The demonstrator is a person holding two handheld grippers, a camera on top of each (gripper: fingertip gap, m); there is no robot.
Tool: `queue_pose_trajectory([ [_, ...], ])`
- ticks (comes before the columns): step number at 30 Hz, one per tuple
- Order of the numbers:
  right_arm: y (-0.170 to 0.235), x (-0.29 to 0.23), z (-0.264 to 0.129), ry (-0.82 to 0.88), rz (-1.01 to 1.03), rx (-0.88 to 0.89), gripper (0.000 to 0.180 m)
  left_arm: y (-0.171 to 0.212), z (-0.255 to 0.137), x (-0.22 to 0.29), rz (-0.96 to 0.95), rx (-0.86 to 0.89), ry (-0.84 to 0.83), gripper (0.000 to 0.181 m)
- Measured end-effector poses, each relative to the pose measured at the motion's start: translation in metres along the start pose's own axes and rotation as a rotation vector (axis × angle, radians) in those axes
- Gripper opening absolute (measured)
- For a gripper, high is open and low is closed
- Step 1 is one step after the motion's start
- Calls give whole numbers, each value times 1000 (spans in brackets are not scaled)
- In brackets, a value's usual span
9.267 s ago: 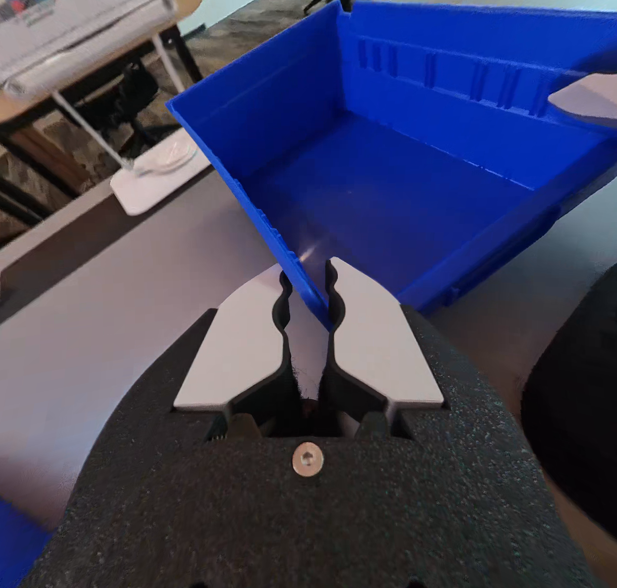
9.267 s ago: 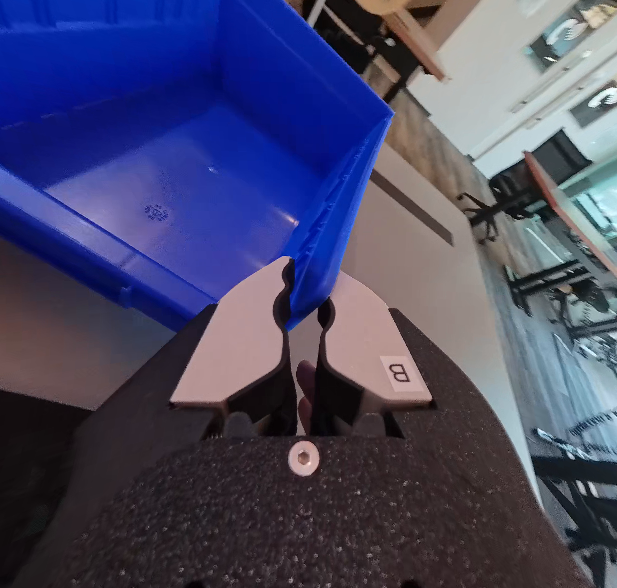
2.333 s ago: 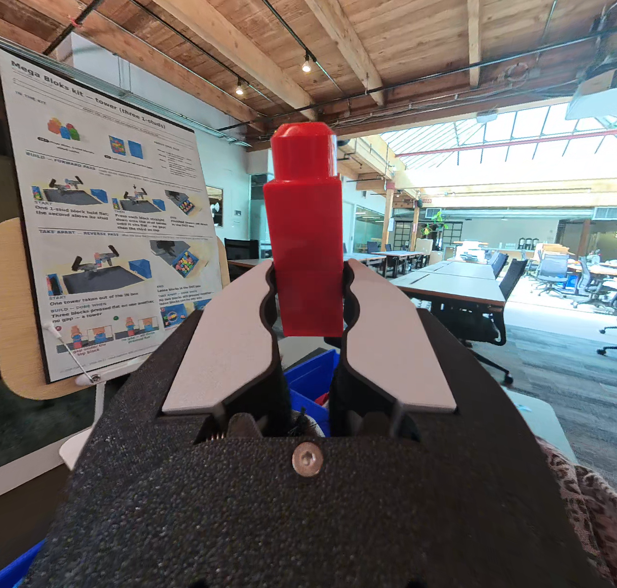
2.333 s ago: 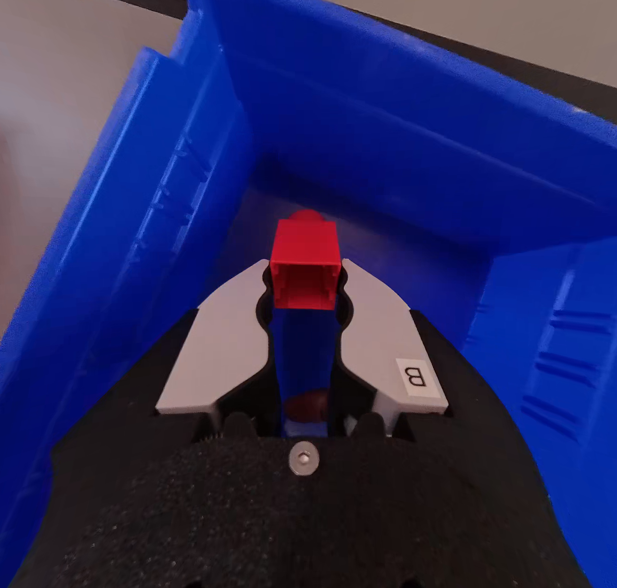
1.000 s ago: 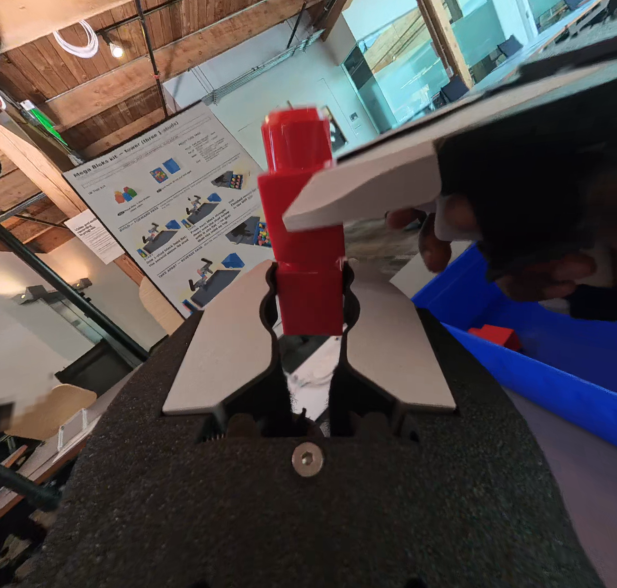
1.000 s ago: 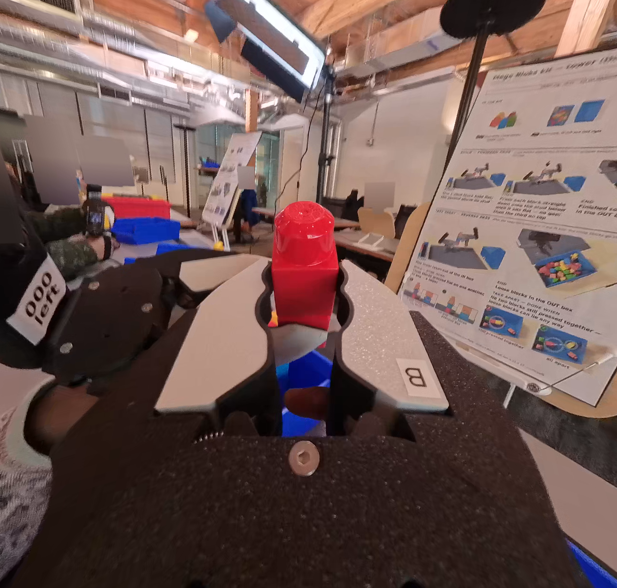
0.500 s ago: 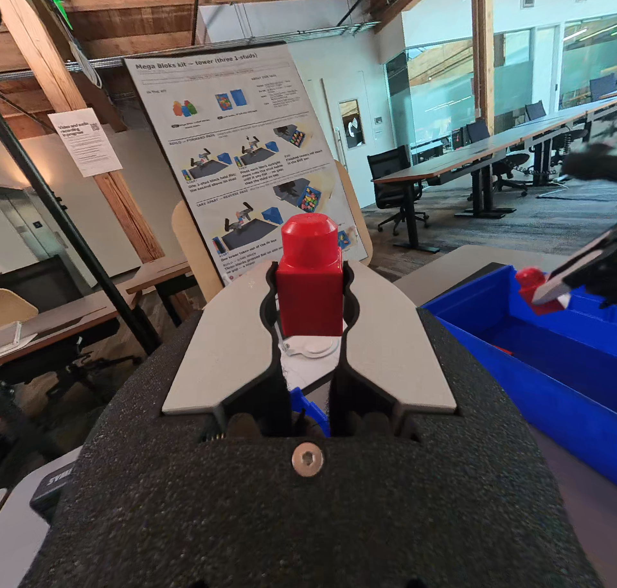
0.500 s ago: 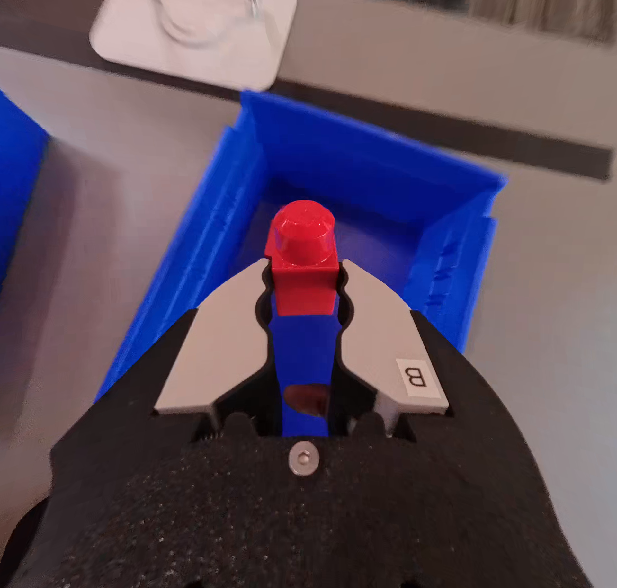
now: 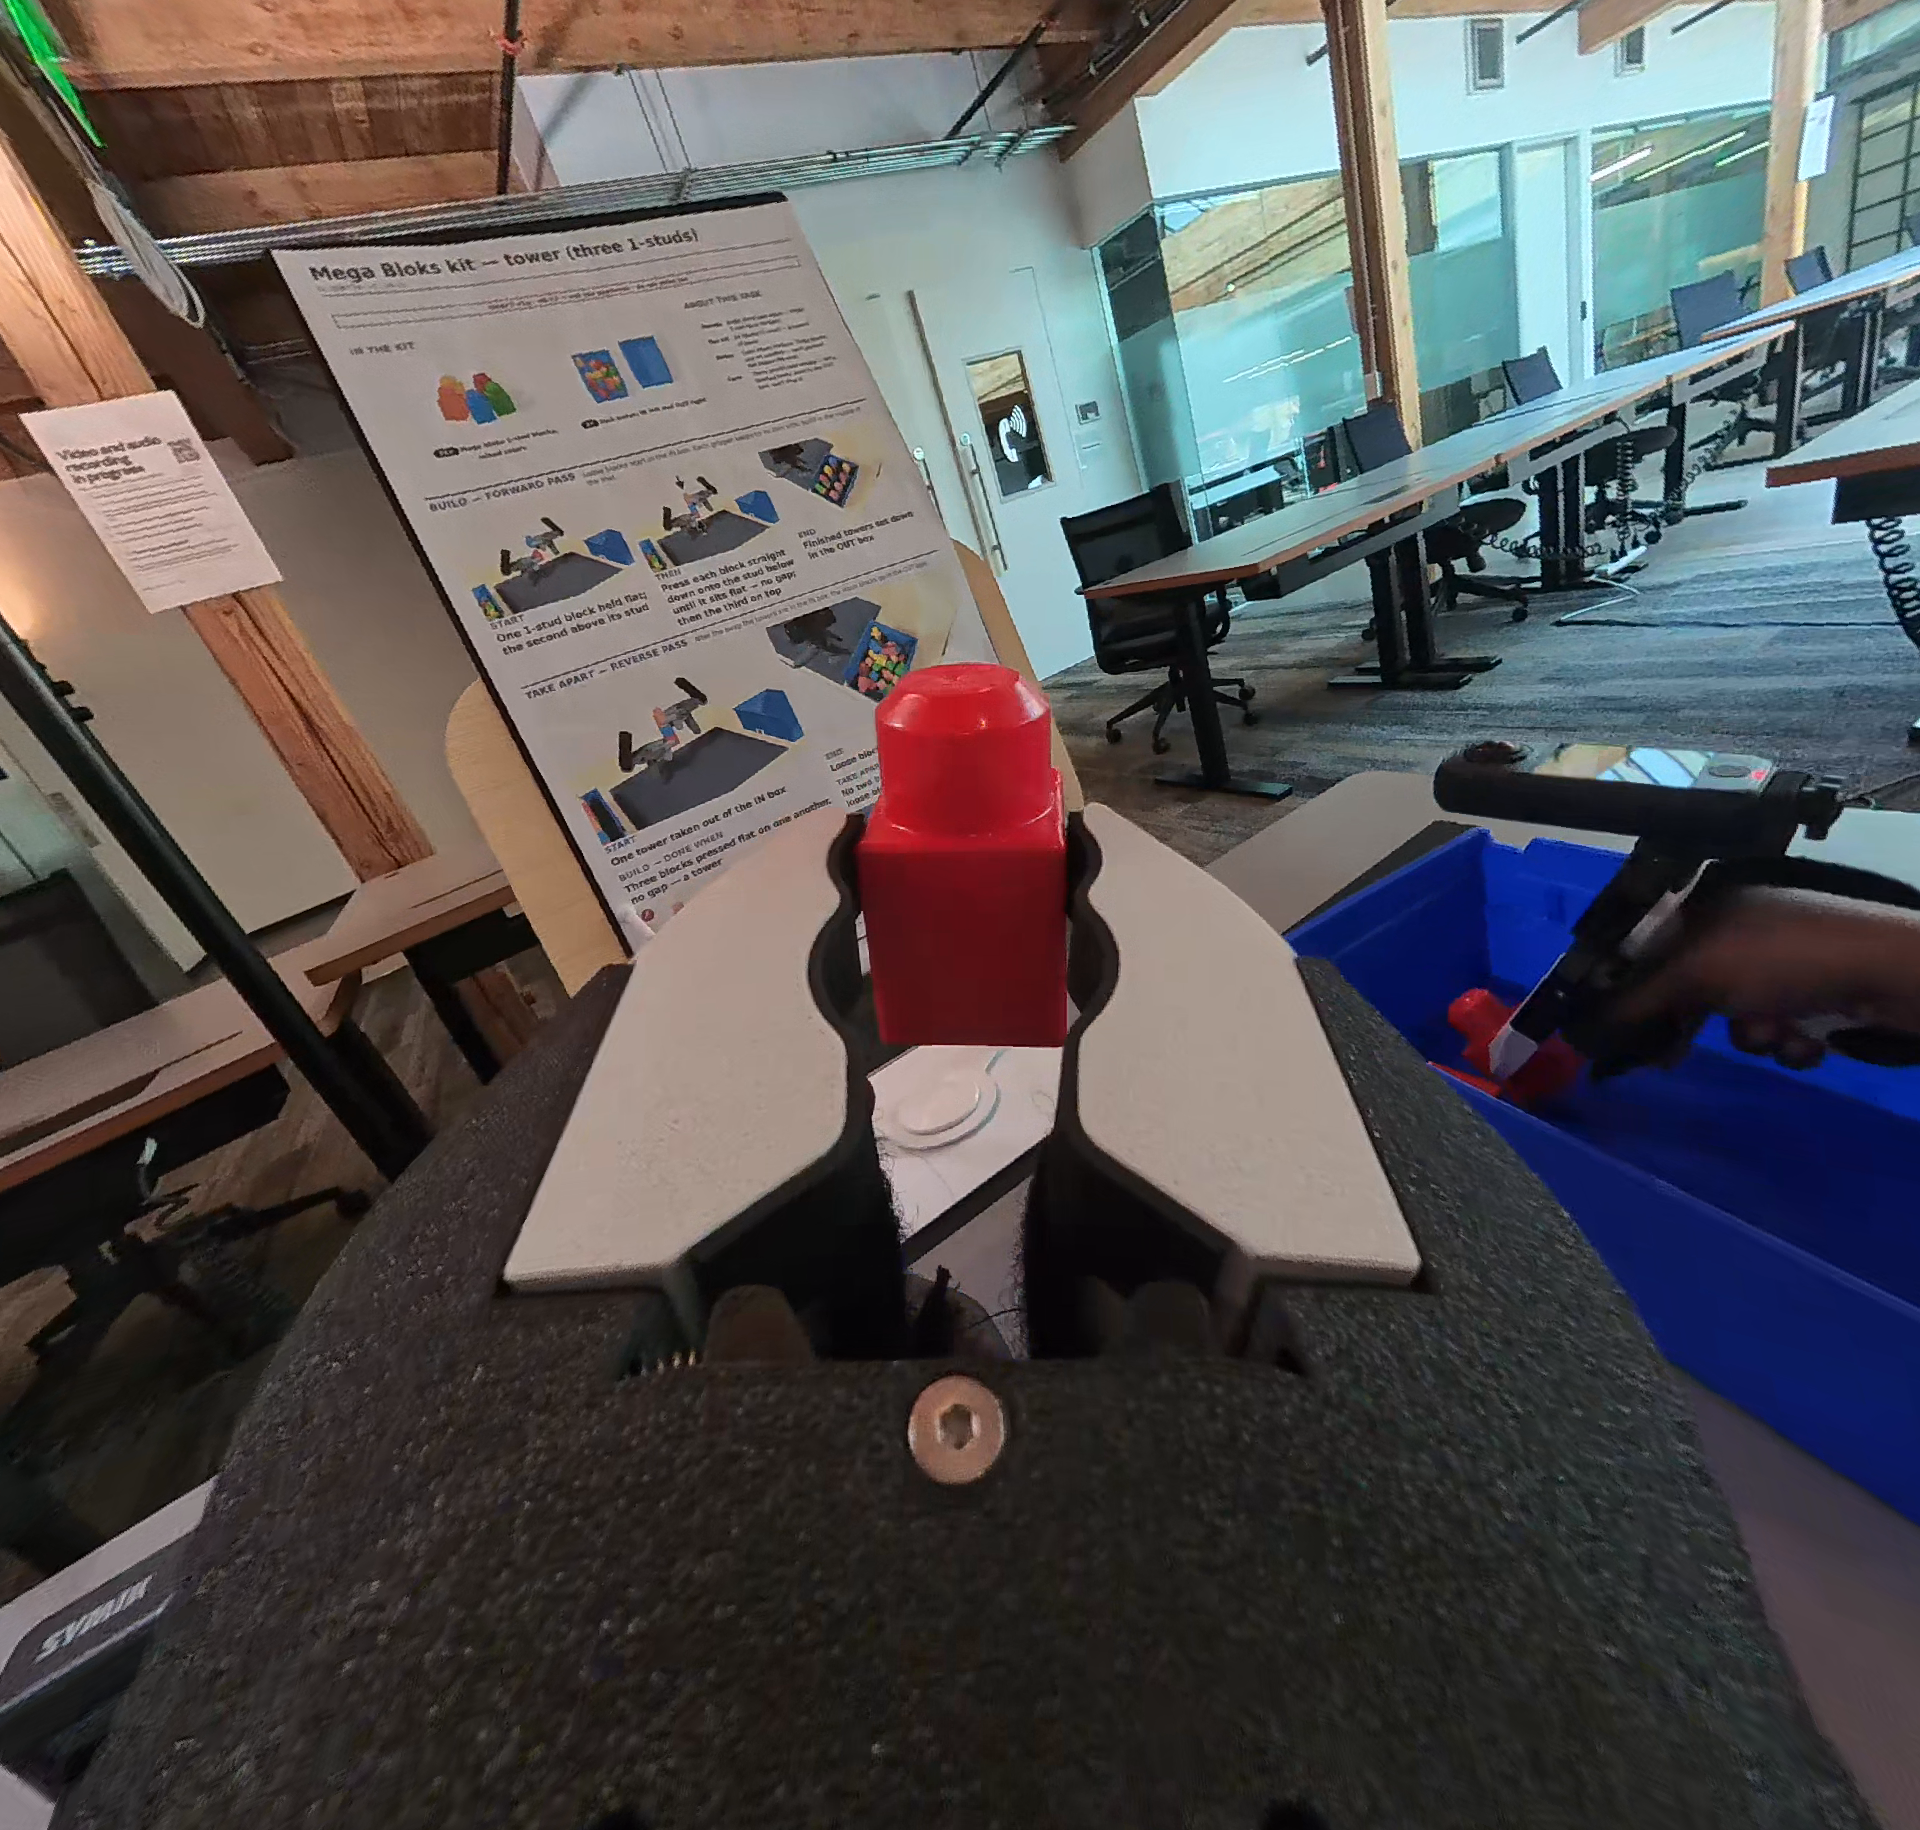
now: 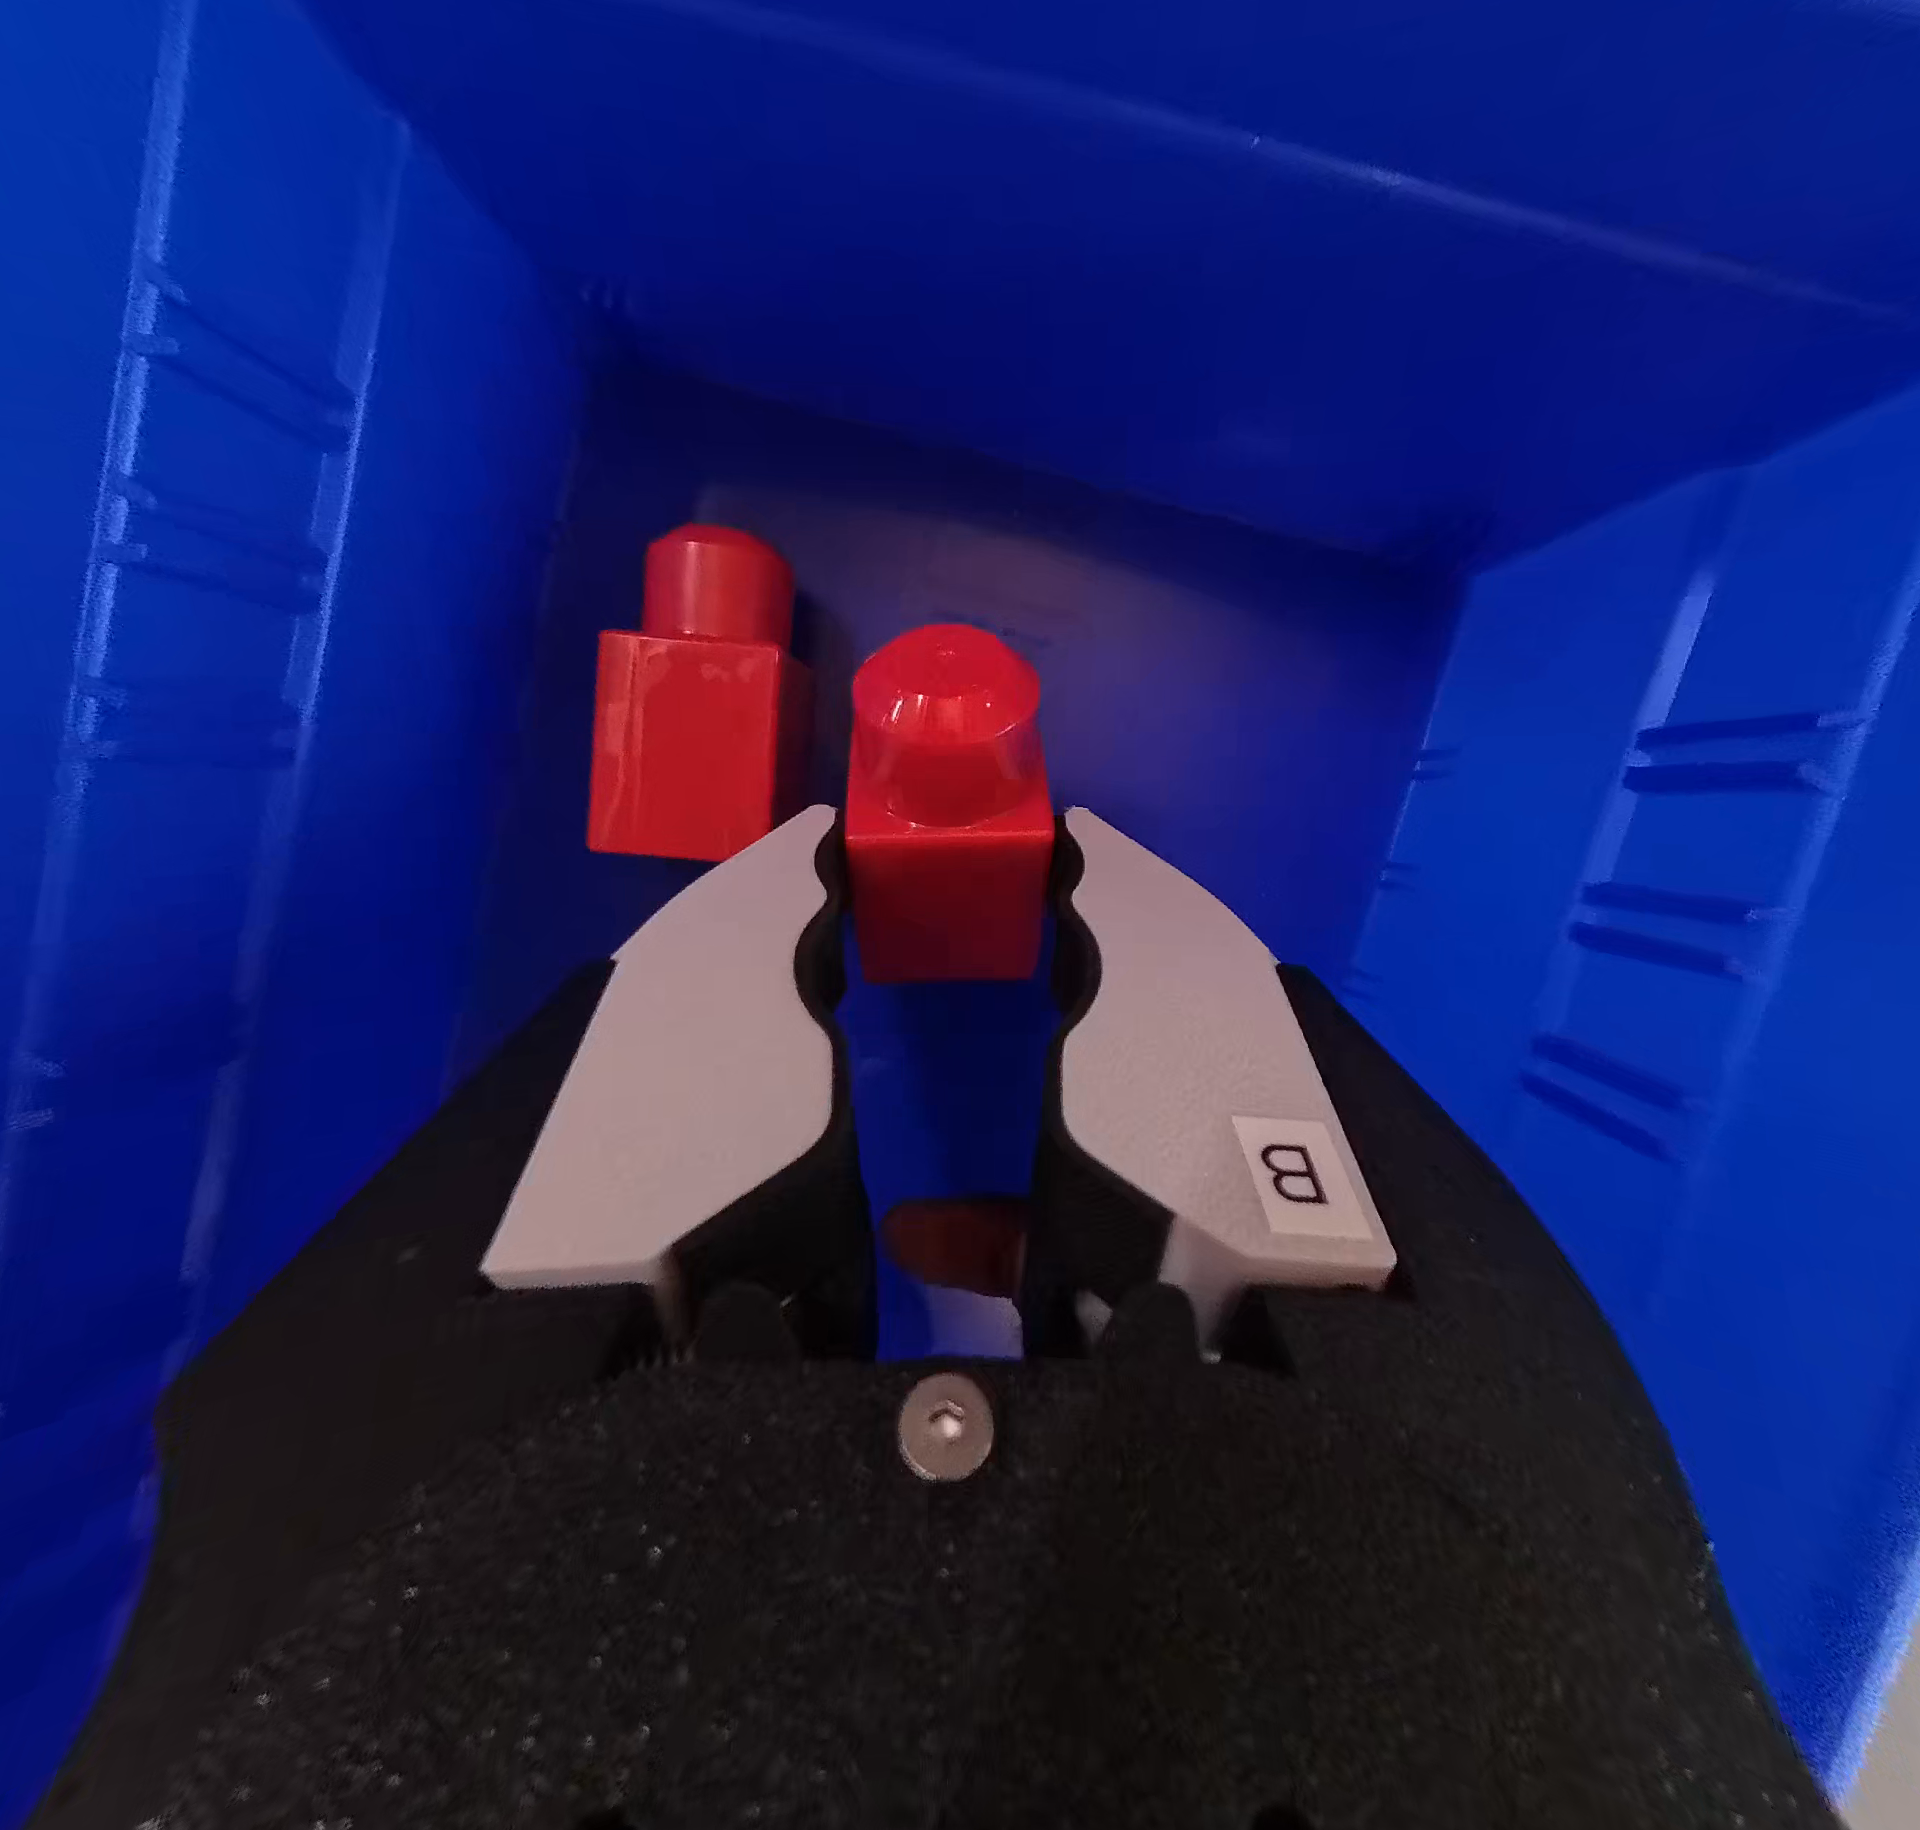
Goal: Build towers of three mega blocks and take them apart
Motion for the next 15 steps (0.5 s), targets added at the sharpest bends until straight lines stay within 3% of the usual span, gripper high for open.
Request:
queue_pose_trajectory([
  [3, -2, -2, 2, -8, -4, 15, 37, -1, 1, 3, -28, 12, 22, 36],
  [5, -7, -3, -3, -16, -5, 49, 48, -3, 1, 5, -96, 33, 54, 36],
  [8, -26, -12, -29, -76, -26, 185, 60, -13, 1, 14, -363, 141, 207, 37],
  [13, -73, -67, -139, -271, -217, 708, 73, -32, -6, -3, -1102, 475, 435, 36],
  [15, -76, -107, -196, -384, -343, 939, 73, -25, -1, -6, -1276, 505, 471, 36],
])
Point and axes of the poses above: each gripper's, where its closed fingertips meet, z out along the fingers, y out of its underside, x = y × z across the jaws, the point moved 2 cm from there along -z, back along the fingers, and after that the axes turned 5 degrees about z, right-handed, at the moved point
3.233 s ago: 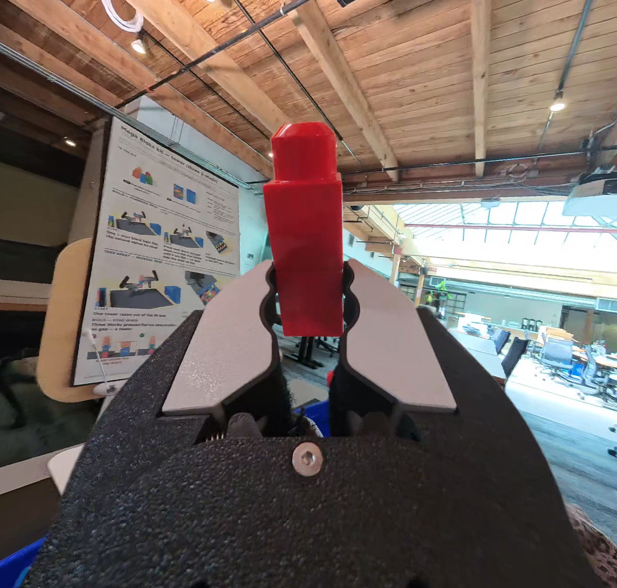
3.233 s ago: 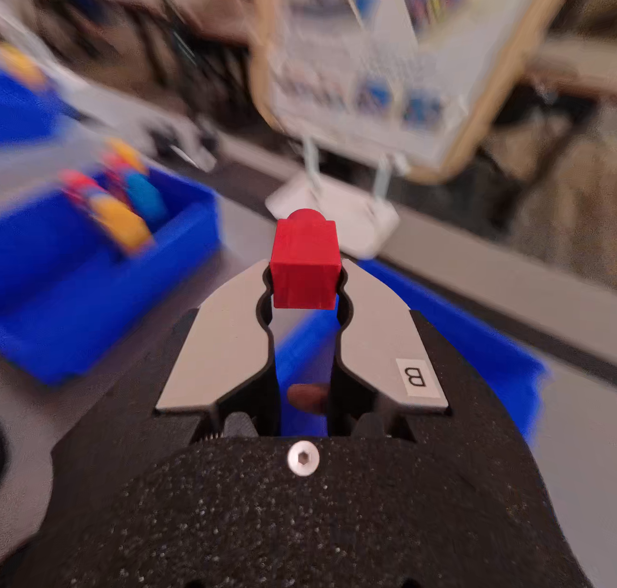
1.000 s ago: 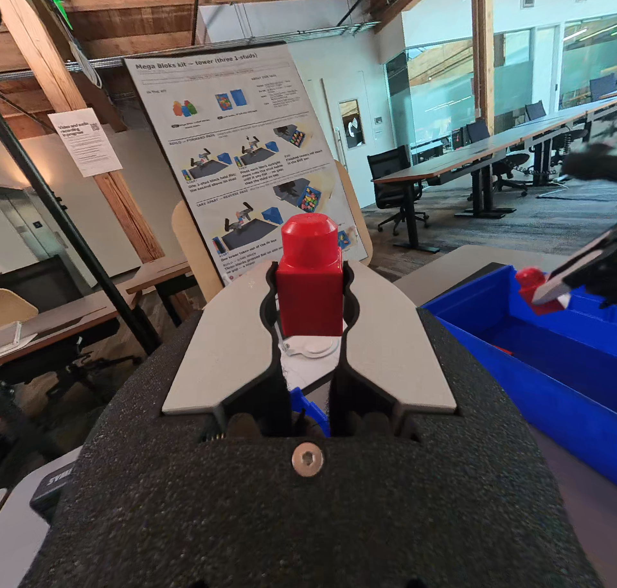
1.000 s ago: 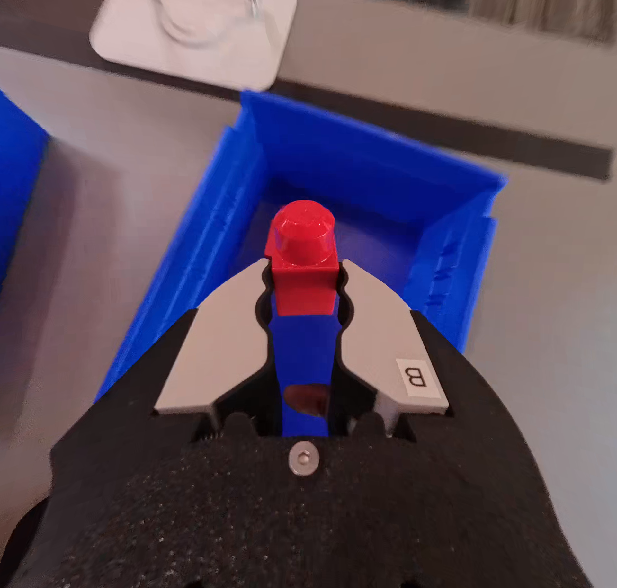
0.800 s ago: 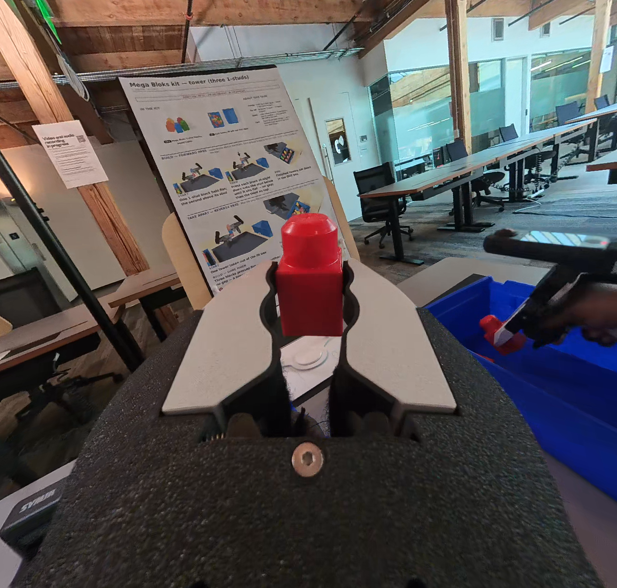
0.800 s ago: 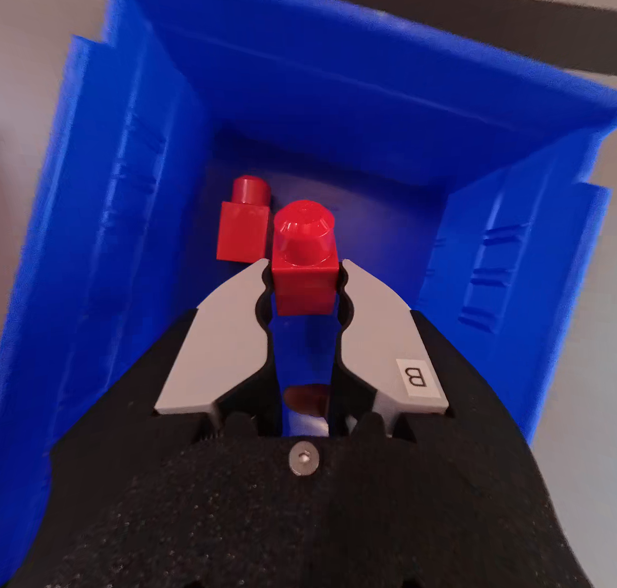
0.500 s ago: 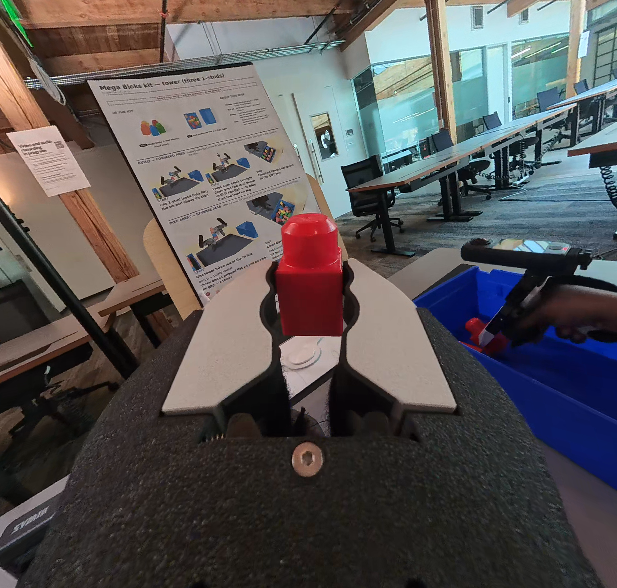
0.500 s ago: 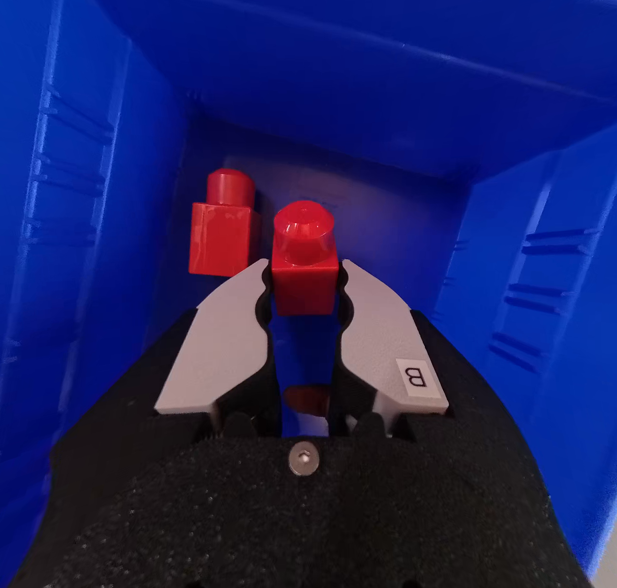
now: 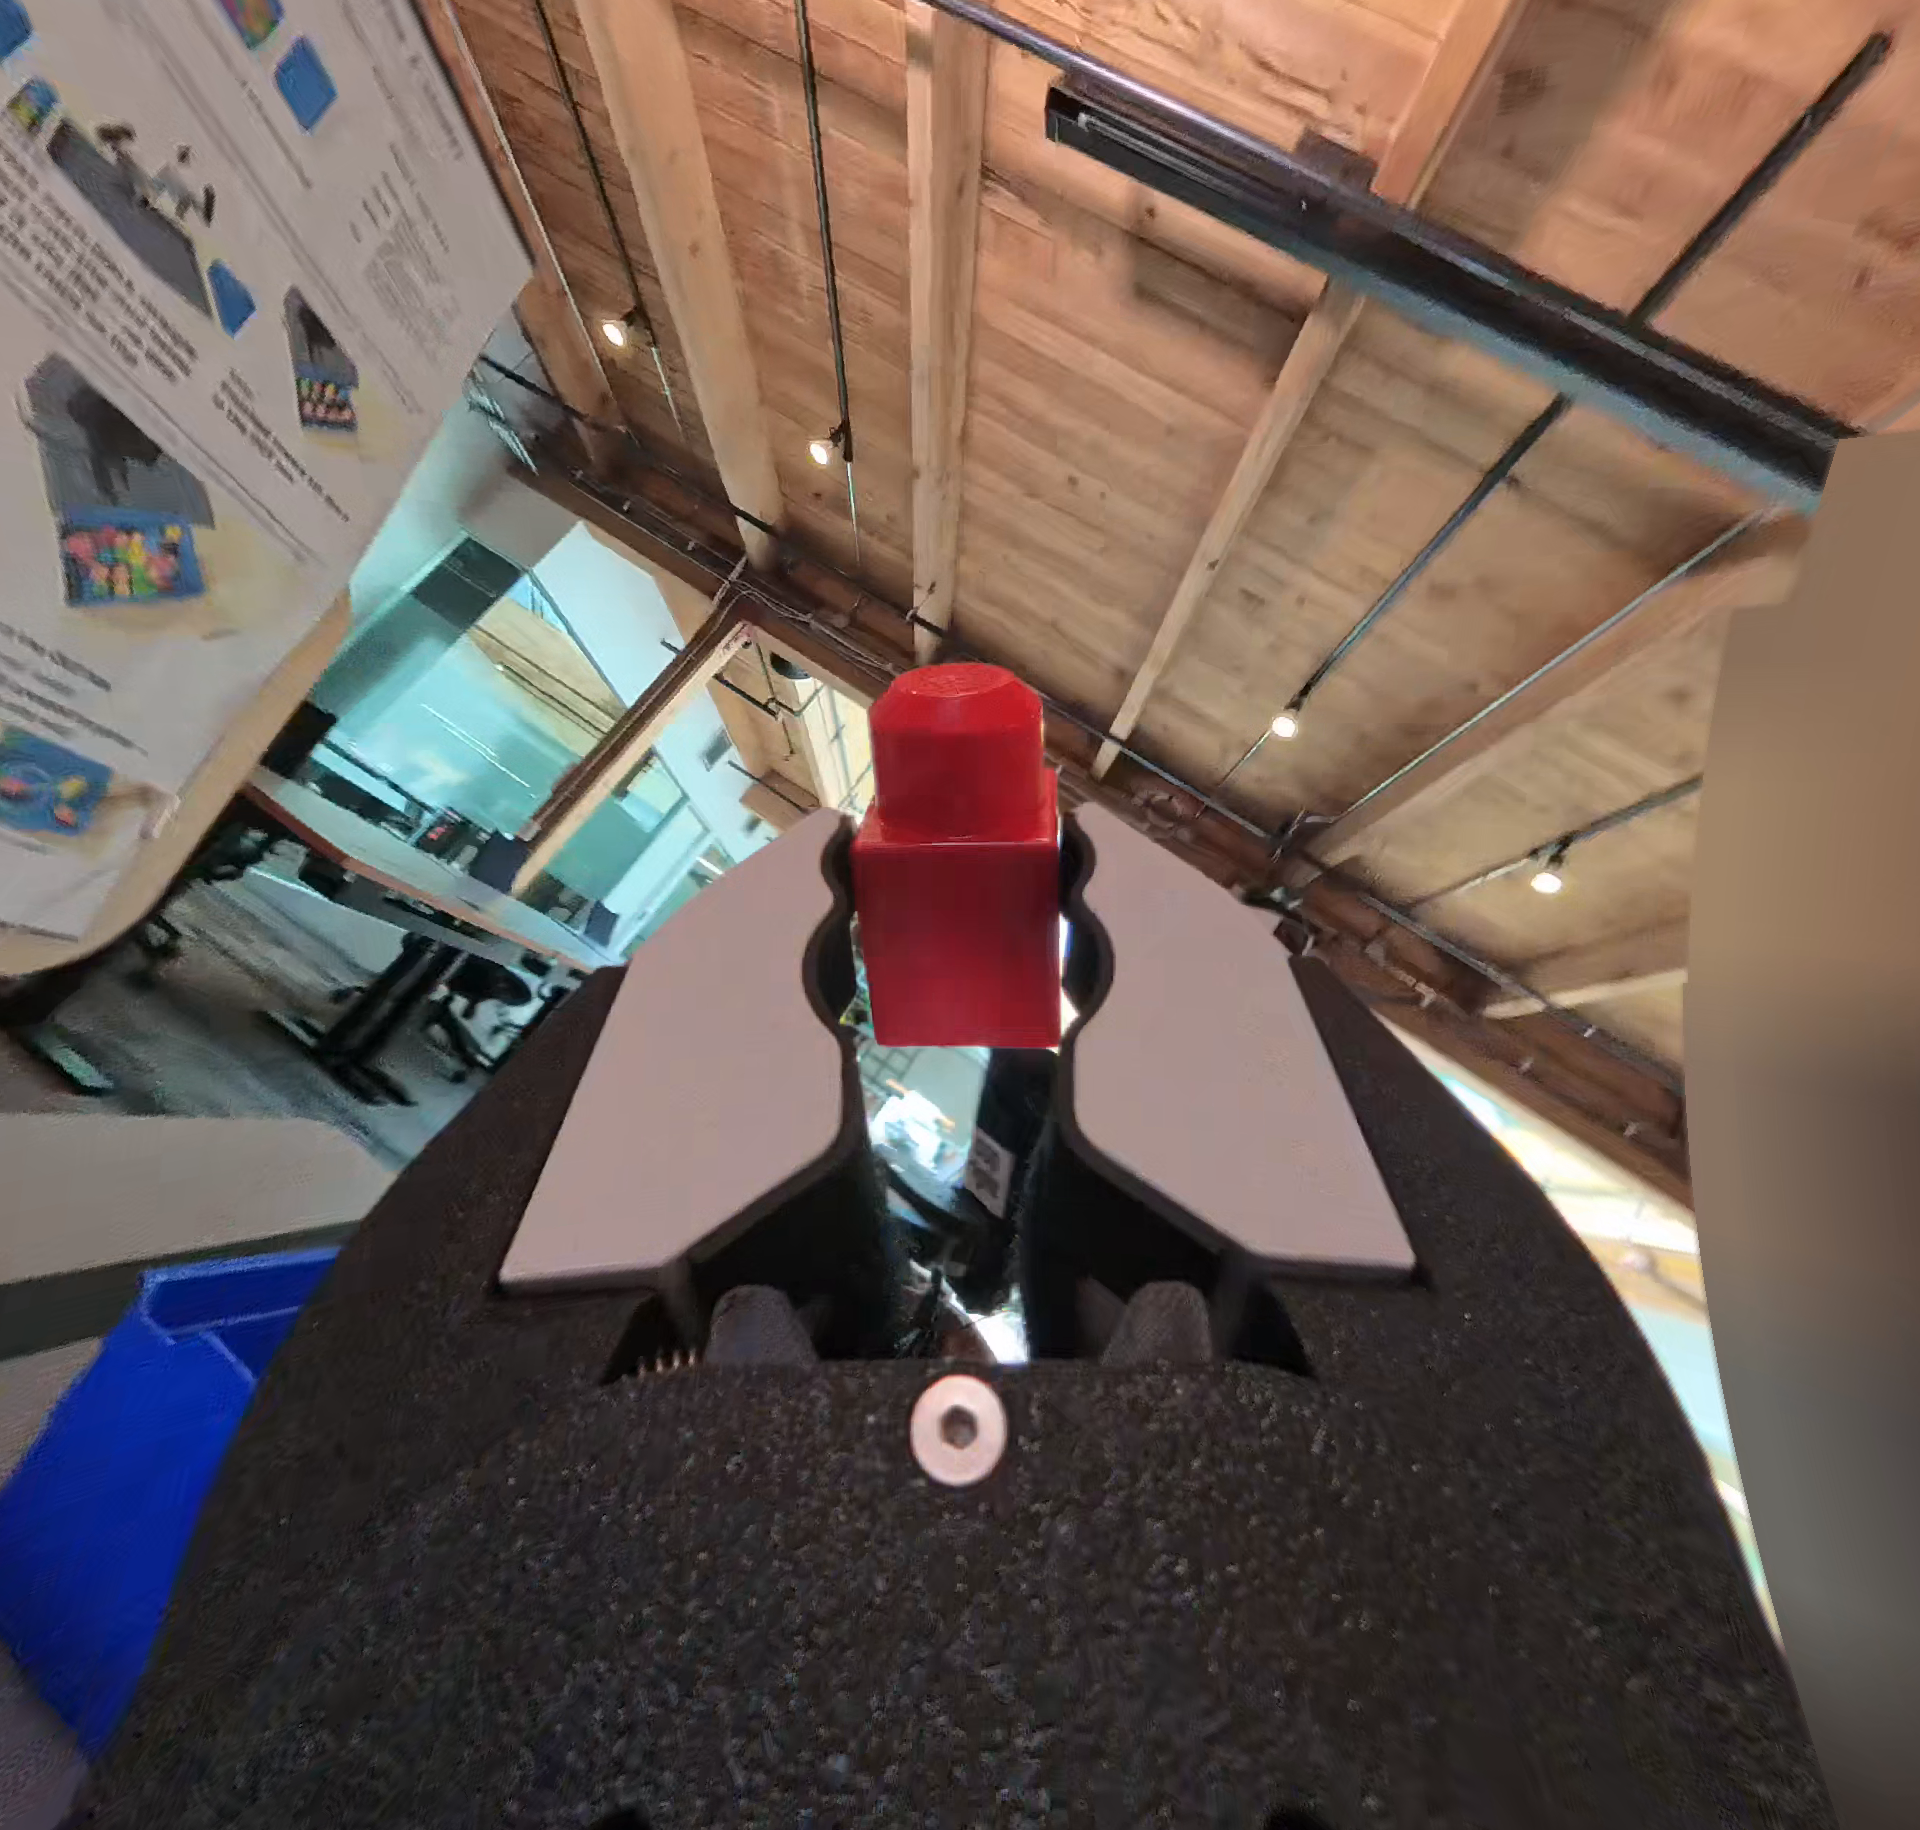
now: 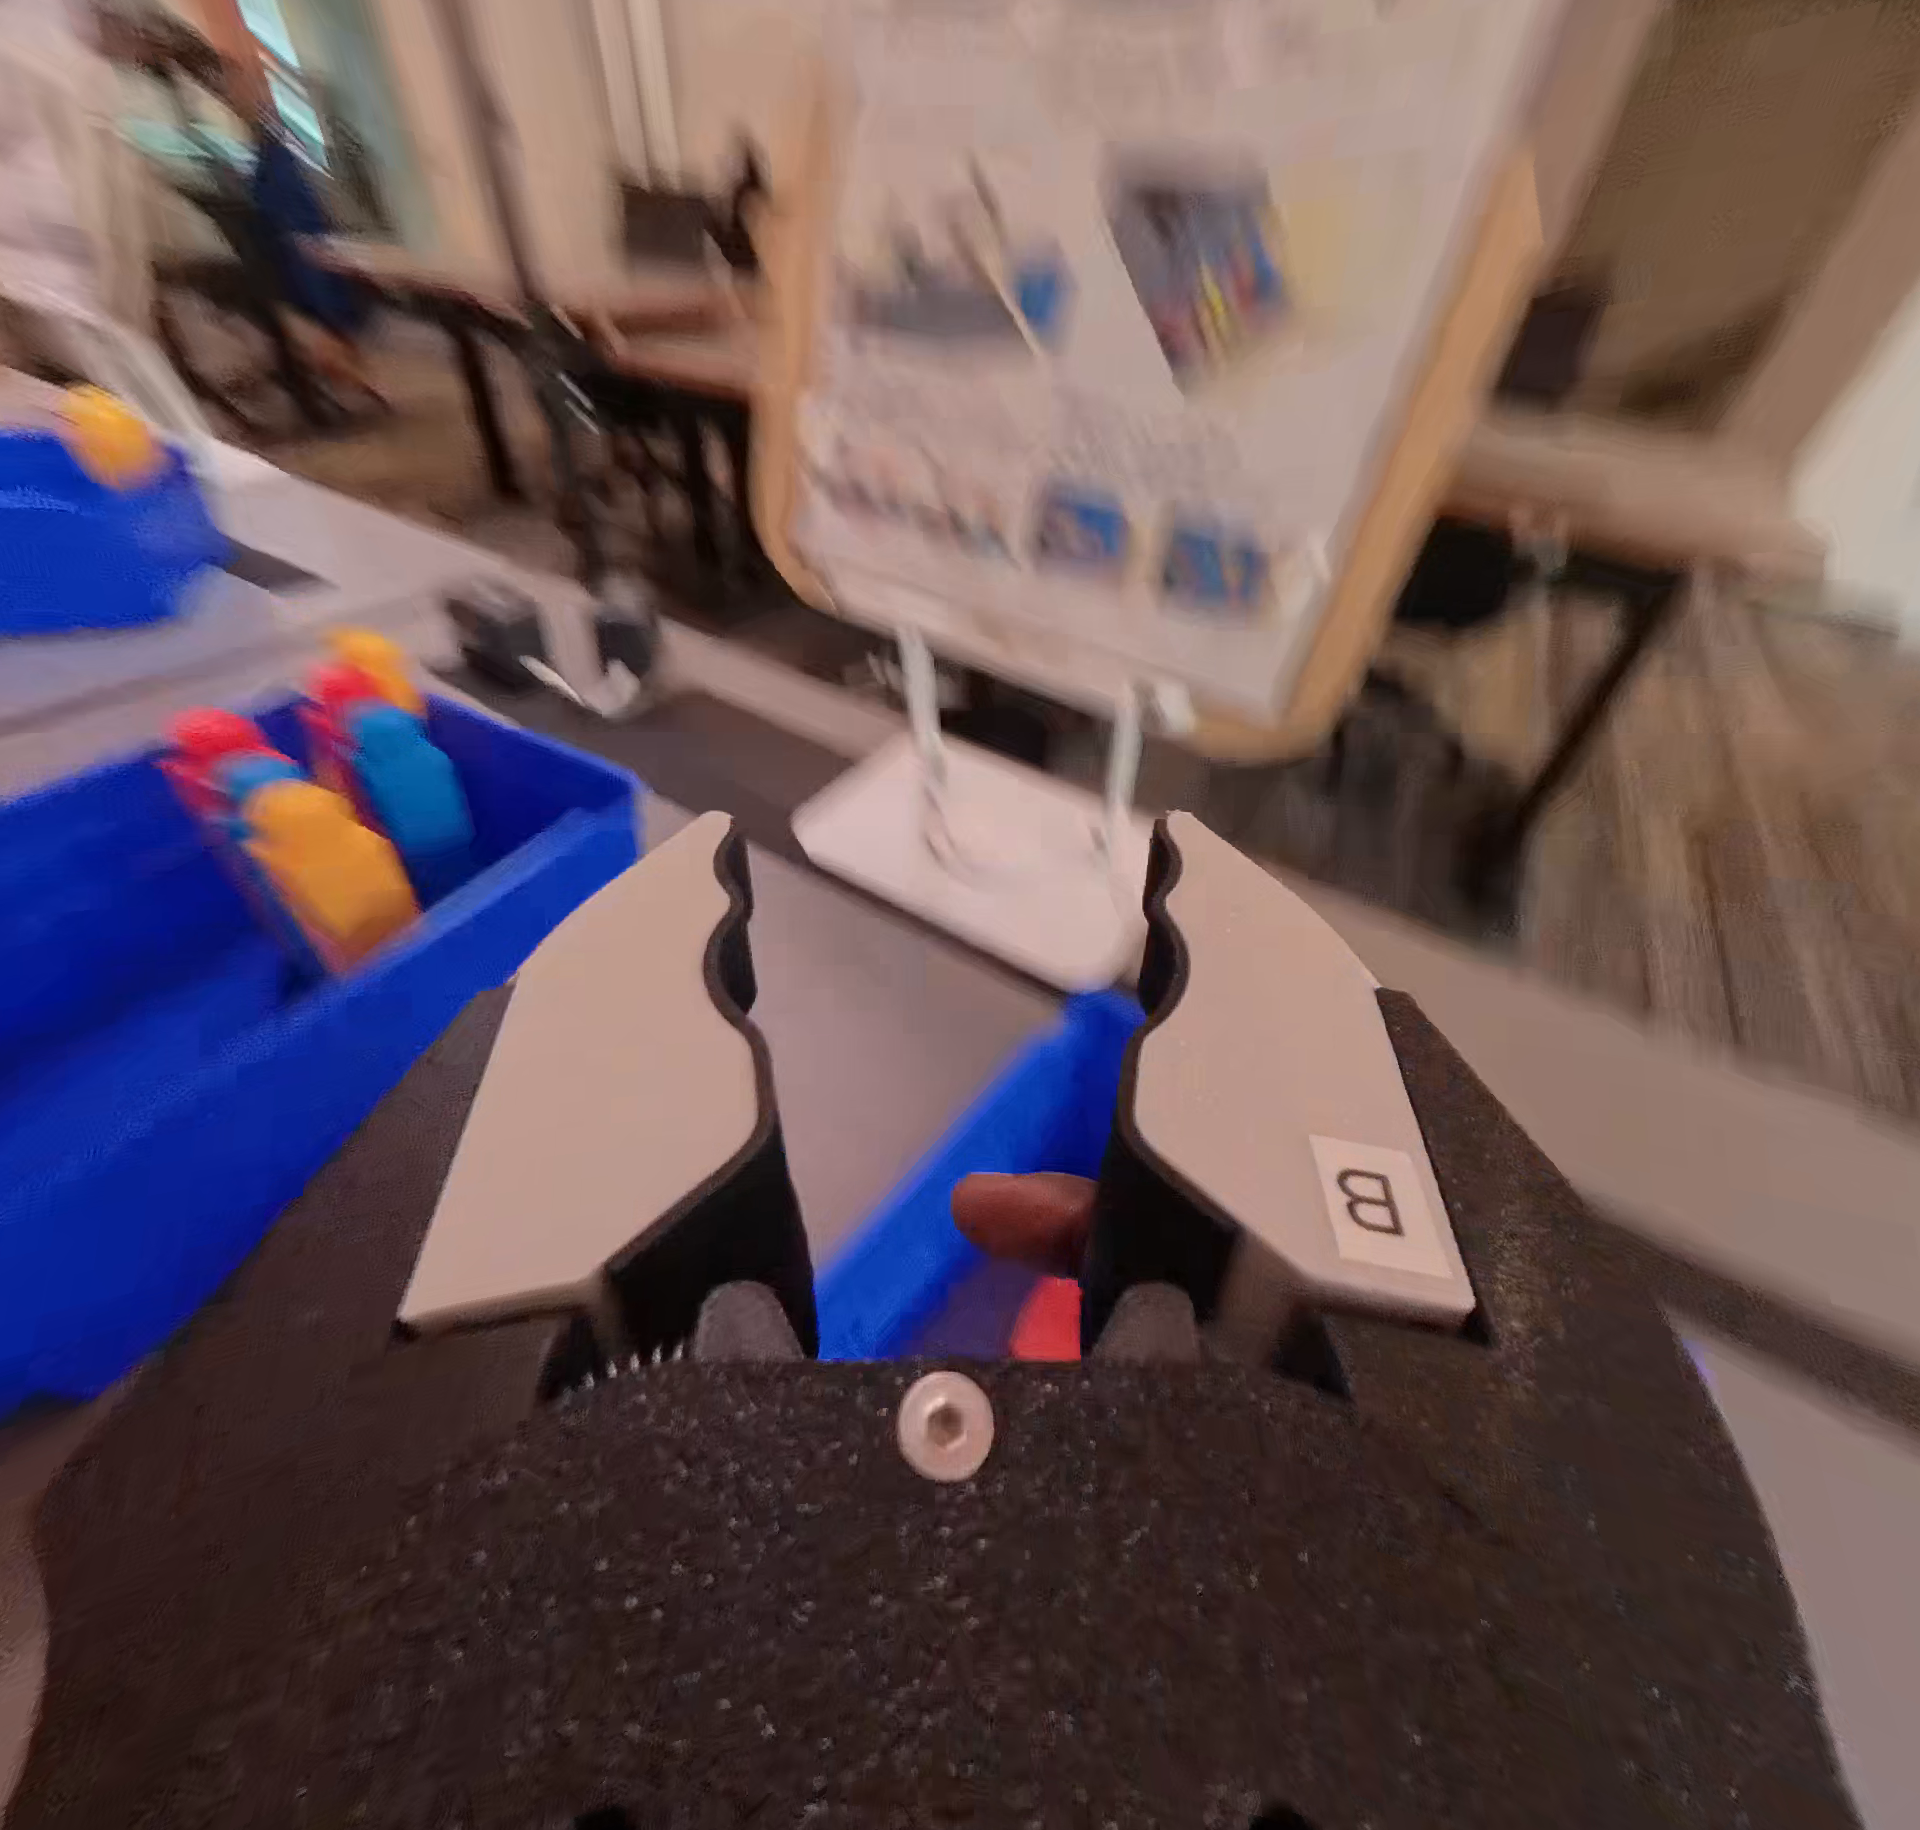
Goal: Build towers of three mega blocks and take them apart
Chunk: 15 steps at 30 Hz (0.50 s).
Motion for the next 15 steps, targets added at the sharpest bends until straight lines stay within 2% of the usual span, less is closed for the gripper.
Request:
queue_pose_trajectory([
  [3, -54, -78, -19, -179, -194, 264, 61, 11, 3, -11, -31, -7, -56, 36],
  [6, -67, -137, -20, -254, -354, 325, 58, 24, 8, -12, 19, -43, -90, 36],
  [10, -60, -163, -5, -180, -532, 304, 58, 36, 14, -7, 21, -77, -82, 36],
  [15, -63, -174, 0, -134, -587, 402, 51, 45, 17, -5, -29, -105, -58, 36],
])
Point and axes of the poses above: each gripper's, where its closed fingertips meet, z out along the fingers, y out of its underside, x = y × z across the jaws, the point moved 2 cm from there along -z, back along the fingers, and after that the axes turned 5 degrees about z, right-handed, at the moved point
